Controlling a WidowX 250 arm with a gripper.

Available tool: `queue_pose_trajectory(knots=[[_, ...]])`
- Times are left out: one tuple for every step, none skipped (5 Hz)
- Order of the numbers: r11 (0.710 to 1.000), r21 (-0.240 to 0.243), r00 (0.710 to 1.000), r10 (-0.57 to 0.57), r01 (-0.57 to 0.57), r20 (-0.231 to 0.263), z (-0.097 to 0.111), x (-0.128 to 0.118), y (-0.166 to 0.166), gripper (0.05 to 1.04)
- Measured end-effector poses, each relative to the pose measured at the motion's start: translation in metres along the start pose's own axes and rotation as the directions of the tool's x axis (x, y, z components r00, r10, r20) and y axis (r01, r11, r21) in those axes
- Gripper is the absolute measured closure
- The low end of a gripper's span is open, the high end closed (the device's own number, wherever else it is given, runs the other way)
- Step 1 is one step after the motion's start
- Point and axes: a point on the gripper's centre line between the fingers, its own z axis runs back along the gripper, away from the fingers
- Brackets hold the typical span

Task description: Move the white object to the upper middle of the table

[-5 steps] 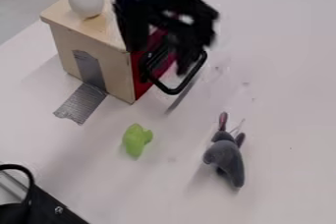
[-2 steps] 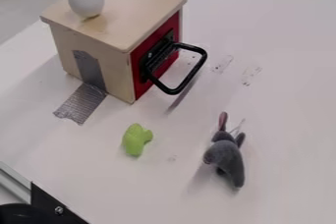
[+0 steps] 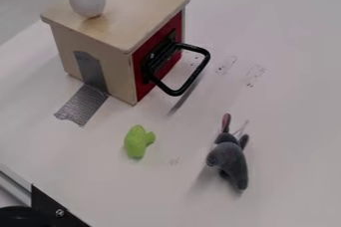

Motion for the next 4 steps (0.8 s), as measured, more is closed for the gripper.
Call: queue_pose_trajectory(knots=[[0.999, -0.026, 0.998, -0.027, 0.025, -0.051, -0.025, 0.002, 0.004, 0.083], [0.999, -0.037, 0.995, -0.035, 0.031, -0.097, -0.046, 0.004, 0.007, 0.083], [0.998, -0.046, 0.992, -0.036, 0.03, -0.122, -0.061, 0.007, 0.006, 0.129], [0.999, -0.043, 0.992, -0.022, 0.017, -0.124, -0.061, 0.009, 0.005, 0.319]])
